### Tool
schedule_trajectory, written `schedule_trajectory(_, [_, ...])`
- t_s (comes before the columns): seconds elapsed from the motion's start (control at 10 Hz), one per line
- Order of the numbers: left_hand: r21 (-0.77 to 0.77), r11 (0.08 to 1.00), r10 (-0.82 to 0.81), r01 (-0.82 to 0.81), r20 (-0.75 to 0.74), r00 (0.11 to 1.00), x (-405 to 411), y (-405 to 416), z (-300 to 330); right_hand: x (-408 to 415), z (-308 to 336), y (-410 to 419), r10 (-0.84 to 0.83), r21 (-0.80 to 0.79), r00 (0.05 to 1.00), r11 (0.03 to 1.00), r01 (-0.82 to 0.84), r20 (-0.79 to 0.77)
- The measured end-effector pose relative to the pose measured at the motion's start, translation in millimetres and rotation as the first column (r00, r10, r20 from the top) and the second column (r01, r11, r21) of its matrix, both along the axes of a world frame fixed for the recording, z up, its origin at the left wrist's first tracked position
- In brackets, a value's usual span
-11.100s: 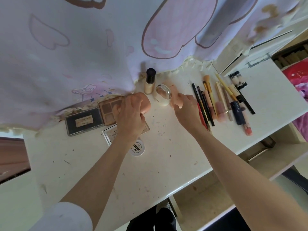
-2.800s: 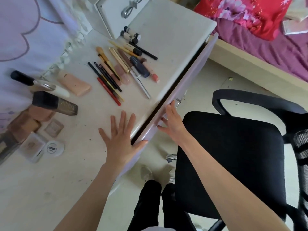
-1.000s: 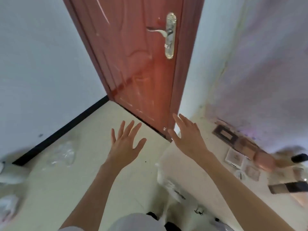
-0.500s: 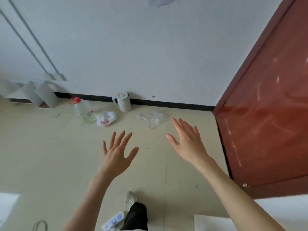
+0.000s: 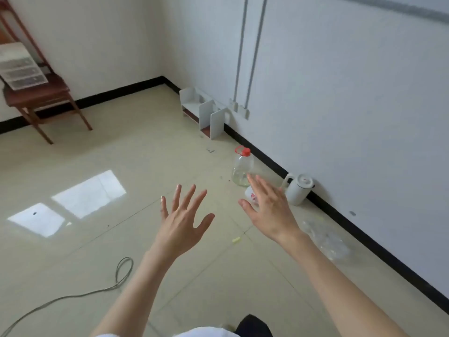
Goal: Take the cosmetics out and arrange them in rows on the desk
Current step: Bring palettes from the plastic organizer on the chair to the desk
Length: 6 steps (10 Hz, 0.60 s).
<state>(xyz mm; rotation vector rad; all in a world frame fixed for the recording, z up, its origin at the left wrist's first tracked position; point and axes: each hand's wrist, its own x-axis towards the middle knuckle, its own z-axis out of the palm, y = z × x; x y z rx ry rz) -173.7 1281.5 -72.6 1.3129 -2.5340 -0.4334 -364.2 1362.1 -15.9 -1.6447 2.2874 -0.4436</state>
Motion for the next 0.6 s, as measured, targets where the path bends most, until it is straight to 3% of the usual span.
schedule_trajectory(0.2, [0.035,0.955,0.293,-0.294,0.025,0.956,47.1,-82.5,-0.7,31.6,-12.3,-134.1,0.271,0.045,0.963,0.961,-0.271,0.009])
schedule_trajectory(0.6, [0.029,0.847,0.525,-0.530,0.109,0.844,65.1,-308.5,8.9,47.9,-8.4,-421.4,0.530,0.036,0.848,0.848,-0.530,-0.005])
